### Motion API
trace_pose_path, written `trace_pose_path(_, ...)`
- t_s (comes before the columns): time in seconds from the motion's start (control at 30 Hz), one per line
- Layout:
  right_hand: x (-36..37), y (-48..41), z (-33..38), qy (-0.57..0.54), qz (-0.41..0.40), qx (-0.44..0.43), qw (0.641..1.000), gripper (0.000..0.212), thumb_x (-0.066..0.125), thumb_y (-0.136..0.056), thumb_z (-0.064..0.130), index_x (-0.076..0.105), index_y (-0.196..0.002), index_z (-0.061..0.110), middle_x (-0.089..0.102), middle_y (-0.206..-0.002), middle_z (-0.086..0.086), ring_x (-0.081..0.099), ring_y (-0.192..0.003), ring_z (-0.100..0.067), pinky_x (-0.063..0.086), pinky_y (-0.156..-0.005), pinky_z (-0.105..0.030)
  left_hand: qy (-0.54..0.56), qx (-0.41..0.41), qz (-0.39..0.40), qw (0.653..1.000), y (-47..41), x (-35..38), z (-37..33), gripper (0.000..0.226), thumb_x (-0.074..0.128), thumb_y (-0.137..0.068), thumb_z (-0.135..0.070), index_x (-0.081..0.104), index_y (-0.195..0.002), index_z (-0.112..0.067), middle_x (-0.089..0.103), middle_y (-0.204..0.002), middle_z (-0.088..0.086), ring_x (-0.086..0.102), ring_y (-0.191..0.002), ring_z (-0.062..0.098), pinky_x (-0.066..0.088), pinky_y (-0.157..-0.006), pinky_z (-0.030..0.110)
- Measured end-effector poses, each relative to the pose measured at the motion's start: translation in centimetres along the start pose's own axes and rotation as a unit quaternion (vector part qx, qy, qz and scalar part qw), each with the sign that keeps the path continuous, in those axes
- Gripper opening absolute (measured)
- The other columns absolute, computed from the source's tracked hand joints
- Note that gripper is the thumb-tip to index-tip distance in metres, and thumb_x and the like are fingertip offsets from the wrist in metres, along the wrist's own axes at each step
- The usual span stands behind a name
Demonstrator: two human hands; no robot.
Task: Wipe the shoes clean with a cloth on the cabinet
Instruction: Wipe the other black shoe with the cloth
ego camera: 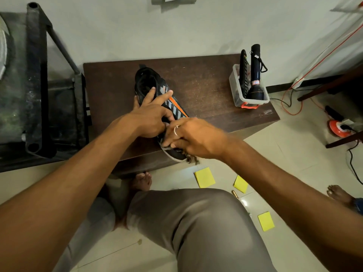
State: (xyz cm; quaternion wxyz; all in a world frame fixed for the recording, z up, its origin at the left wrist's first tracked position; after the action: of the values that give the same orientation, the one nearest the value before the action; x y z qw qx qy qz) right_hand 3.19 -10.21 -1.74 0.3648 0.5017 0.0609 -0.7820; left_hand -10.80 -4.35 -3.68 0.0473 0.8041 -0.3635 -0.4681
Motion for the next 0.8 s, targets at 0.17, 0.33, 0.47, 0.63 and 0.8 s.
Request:
trace_pose_path(0.17,2.3,1.3,-0.3,0.059,-0.010,-0.008,0.998,0.028,0.068,-0.094,0.008,0.079,-0.112,0.027,0.068,-0.119,0.009,0.060,-0.110,-0.012,0.056,-0.089,-0.033,0.003,0.009,-0.011,1.000,-0.1,0.1,0.4,0.025,0.064,-0.099,-0.021,0.071,-0.095,-0.044,-0.009,-0.168,-0.020,-0.030,-0.151,0.017,-0.025,-0.115,0.058)
trace_pose_path(0.33,0.3,2.1,-1.0,0.014,0.084,0.039,0.996,0.029,0.067,-0.095,0.009,0.079,-0.111,0.031,0.071,-0.113,0.014,0.066,-0.101,-0.006,0.055,-0.090,-0.031,0.012,0.008,-0.012,1.000,-0.1,0.2,0.3,0.026,0.065,-0.098,-0.020,0.070,-0.093,-0.045,-0.008,-0.168,-0.021,-0.031,-0.151,0.016,-0.025,-0.115,0.058)
trace_pose_path(0.47,0.7,0.7,-1.0,-0.011,-0.052,0.054,0.997,0.023,0.068,-0.096,0.012,0.080,-0.112,0.024,0.070,-0.117,0.009,0.062,-0.110,-0.010,0.053,-0.096,-0.036,-0.004,0.003,-0.017,1.000,-0.3,0.3,0.3,0.026,0.066,-0.097,-0.022,0.066,-0.089,-0.047,-0.009,-0.168,-0.021,-0.031,-0.151,0.017,-0.025,-0.114,0.058)
trace_pose_path(0.63,0.8,2.1,-0.9,0.012,0.056,0.083,0.995,0.028,0.064,-0.096,0.008,0.079,-0.111,0.027,0.071,-0.113,0.012,0.067,-0.099,-0.005,0.056,-0.090,-0.032,0.002,0.007,-0.020,1.000,-0.4,0.4,0.5,0.026,0.066,-0.097,-0.020,0.070,-0.090,-0.045,-0.009,-0.168,-0.022,-0.031,-0.151,0.016,-0.027,-0.113,0.055)
trace_pose_path(0.8,-2.0,1.6,-1.9,0.033,-0.006,0.092,0.995,0.025,0.067,-0.097,0.014,0.078,-0.112,0.030,0.071,-0.114,0.010,0.064,-0.105,-0.009,0.052,-0.092,-0.029,-0.004,0.007,-0.013,1.000,-0.5,0.4,0.5,0.023,0.071,-0.094,-0.026,0.066,-0.087,-0.047,-0.009,-0.168,-0.020,-0.032,-0.151,0.018,-0.025,-0.114,0.060)
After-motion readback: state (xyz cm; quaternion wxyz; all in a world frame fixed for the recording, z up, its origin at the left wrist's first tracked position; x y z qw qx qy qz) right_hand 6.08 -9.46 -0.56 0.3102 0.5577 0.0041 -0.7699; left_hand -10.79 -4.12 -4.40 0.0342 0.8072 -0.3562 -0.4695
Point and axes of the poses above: each hand's wrist, its own y-axis away from the middle knuckle, its own x-axis out of the palm, z = x × y, the point moved 3 cm from there along -y, towards the middle knuckle
